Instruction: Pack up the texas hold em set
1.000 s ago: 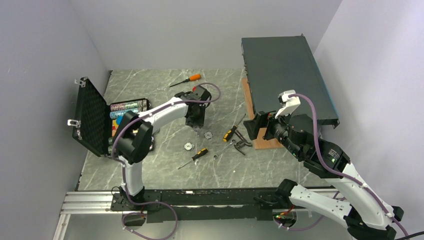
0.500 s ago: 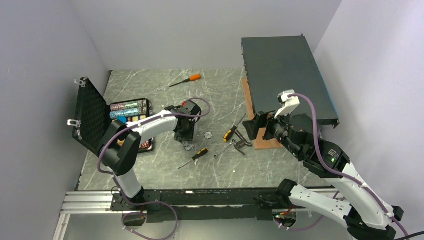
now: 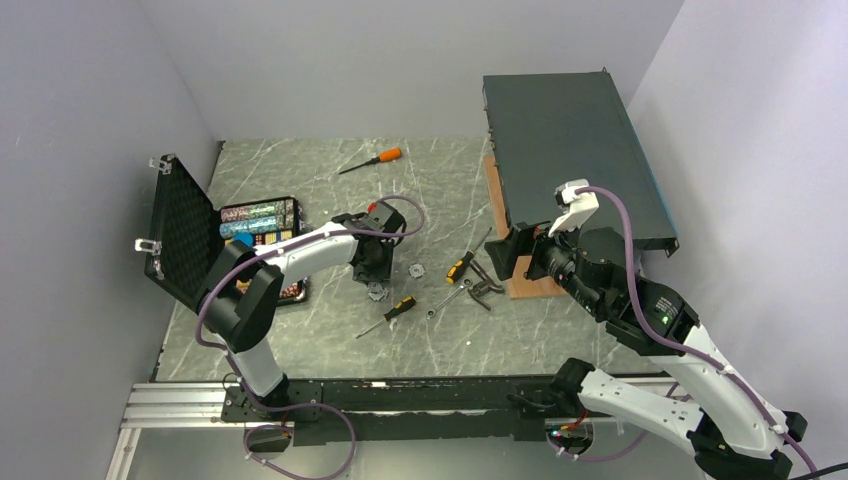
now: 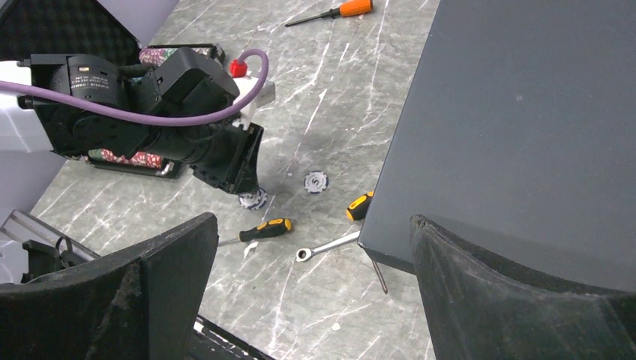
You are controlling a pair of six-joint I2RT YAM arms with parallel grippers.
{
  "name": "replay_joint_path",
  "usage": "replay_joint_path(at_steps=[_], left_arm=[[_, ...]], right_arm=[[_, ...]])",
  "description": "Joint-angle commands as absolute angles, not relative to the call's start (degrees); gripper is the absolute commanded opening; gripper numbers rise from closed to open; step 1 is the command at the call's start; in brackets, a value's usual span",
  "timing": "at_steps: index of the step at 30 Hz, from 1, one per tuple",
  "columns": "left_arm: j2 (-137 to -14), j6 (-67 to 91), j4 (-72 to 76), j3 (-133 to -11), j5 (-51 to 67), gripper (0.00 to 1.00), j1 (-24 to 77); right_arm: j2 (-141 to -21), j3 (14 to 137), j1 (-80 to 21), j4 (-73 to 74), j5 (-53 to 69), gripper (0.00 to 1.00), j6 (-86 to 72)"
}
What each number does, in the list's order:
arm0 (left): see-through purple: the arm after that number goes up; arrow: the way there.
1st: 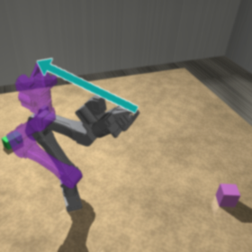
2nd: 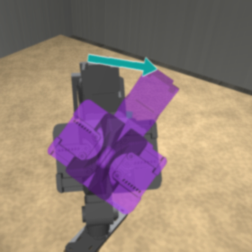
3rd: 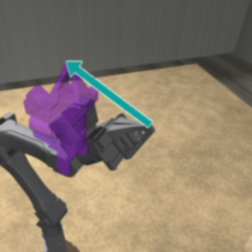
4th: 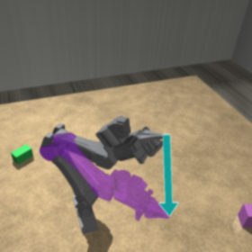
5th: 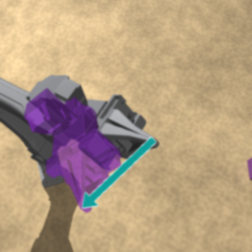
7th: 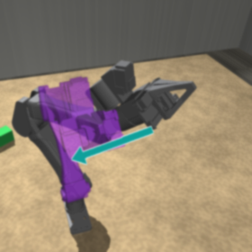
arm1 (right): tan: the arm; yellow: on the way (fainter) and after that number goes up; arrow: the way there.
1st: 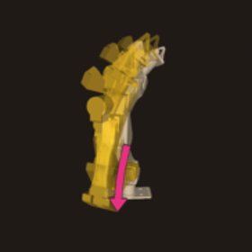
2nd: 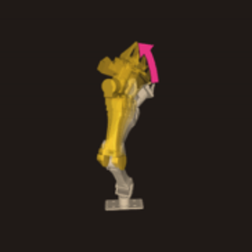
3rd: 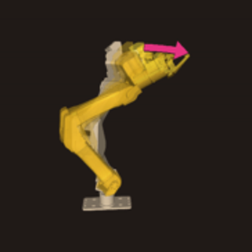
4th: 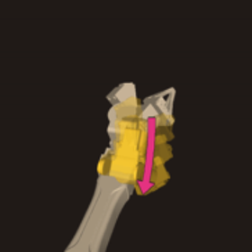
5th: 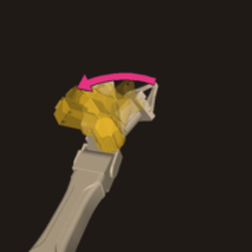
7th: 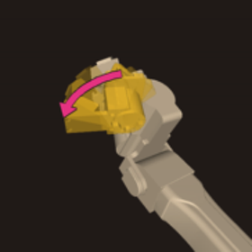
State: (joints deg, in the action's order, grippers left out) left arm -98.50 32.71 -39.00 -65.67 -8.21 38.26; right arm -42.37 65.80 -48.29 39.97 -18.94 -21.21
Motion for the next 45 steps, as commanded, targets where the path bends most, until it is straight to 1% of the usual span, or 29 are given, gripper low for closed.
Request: replay_joint_path(at_steps=[1,12,17,21,24,27,29,31,35,38,41,42,45], left_arm=[[-98.3,33.9,-37.7,-65.6,-7.3,0.38,38.8],[-98.7,34.3,-37.5,-64.5,-7.7,0.42,39.4],[-98.0,34.0,-37.9,-64.5,-7.8,0.50,39.4],[-96.7,33.7,-39.2,-64.9,-9.3,0.63,39.3],[-95.7,33.4,-40.2,-66.1,-11.1,0.64,39.3],[-95.3,32.6,-38.0,-67.5,-9.3,0.63,39.4],[-96.5,31.9,-35.7,-69.2,-6.2,0.64,39.4],[-99.0,31.9,-34.8,-71.7,-4.4,0.66,39.7],[-105.3,32.5,-35.6,-78.3,-4.7,0.71,41.4],[-109.2,33.6,-36.5,-82.4,-5.6,0.70,42.5],[-111.9,35.2,-36.2,-84.6,-6.4,0.61,43.1],[-112.5,35.5,-35.9,-84.9,-6.7,0.59,43.3],[-114.5,36.1,-36.2,-86.3,-7.4,0.59,43.7]], right_arm=[[-42.2,65.1,-48.2,38.2,-18.4,1.00,-21.8],[-41.6,65.1,-48.2,38.5,-18.6,1.00,-21.8],[-41.4,65.0,-48.2,38.3,-18.7,1.00,-21.8],[-41.6,65.2,-48.2,38.5,-18.5,1.00,-21.8],[-41.4,65.4,-48.2,38.8,-18.9,1.00,-21.6],[-41.2,65.4,-48.2,38.8,-19.1,1.00,-21.5],[-41.2,65.6,-48.2,38.9,-19.0,1.00,-21.5],[-41.3,65.7,-48.2,39.1,-18.9,1.00,-21.6],[-41.2,66.0,-48.2,39.5,-19.0,1.00,-21.6],[-40.9,66.3,-48.2,40.1,-19.5,1.00,-21.5],[-40.7,66.7,-48.2,40.6,-20.1,1.00,-21.4],[-40.6,66.8,-48.2,40.8,-20.2,1.00,-21.4],[-40.3,66.7,-48.2,41.0,-20.3,1.00,-21.3]])
